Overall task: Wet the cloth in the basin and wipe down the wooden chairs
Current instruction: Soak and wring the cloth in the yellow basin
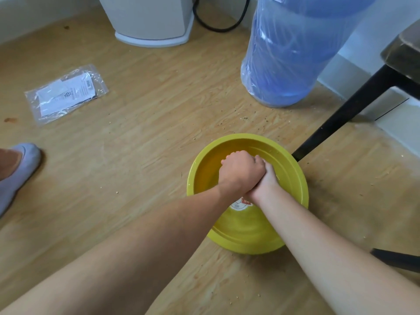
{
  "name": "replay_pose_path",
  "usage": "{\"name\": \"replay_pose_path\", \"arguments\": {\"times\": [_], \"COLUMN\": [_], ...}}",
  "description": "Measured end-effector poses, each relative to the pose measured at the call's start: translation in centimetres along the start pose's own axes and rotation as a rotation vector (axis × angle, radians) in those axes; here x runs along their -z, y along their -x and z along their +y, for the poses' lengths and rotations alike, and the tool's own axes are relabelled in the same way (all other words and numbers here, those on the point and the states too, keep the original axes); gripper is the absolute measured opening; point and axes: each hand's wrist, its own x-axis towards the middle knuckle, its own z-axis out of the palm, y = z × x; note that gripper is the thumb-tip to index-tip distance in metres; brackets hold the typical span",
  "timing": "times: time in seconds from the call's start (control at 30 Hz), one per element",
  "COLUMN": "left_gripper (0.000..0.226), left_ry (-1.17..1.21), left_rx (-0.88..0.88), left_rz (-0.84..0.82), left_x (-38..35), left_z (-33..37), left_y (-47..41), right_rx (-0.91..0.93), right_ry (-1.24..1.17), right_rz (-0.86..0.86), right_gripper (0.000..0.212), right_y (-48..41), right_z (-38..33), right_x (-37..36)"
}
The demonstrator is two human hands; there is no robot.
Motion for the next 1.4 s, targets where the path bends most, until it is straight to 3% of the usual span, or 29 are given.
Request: {"name": "replay_pose_path", "arguments": {"times": [0.33, 0.57, 0.77, 0.9, 1.1, 1.23, 1.33, 1.4], "left_gripper": [0.058, 0.027, 0.047, 0.060, 0.057, 0.058, 0.049, 0.031], "left_ry": [-0.091, -0.171, -0.382, -0.453, -0.487, -0.419, -0.105, 0.124], "left_rx": [-0.141, -0.295, -0.359, -0.332, -0.306, -0.287, -0.132, -0.007], "left_rz": [-0.018, -0.089, 0.073, 0.035, -0.007, -0.014, -0.156, -0.243], "left_x": [-0.6, -1.2, -0.7, -0.5, 0.2, 0.2, 1.1, 2.8], "left_z": [-0.2, -0.7, -0.8, -0.6, -0.3, -0.4, 0.1, 1.1], "left_y": [0.8, 1.0, 1.0, 1.3, 1.5, 1.5, 0.5, -0.4], "right_rx": [-0.091, -0.061, 0.047, 0.042, 0.074, 0.120, 0.099, 0.075], "right_ry": [0.266, 0.454, 0.394, 0.436, 0.501, 0.422, 0.344, 0.273], "right_rz": [0.225, 0.288, 0.405, 0.489, 0.485, 0.495, 0.423, 0.362], "right_gripper": [0.053, 0.040, 0.036, 0.016, 0.031, 0.032, 0.018, 0.036], "right_y": [0.7, 1.1, 0.6, 0.0, 0.5, 0.5, 0.9, 1.5], "right_z": [-1.6, -2.8, -2.8, -2.5, -1.8, -1.7, -2.1, -3.0], "right_x": [0.6, 0.6, 0.2, 0.6, 0.5, 0.1, -0.3, -0.8]}}
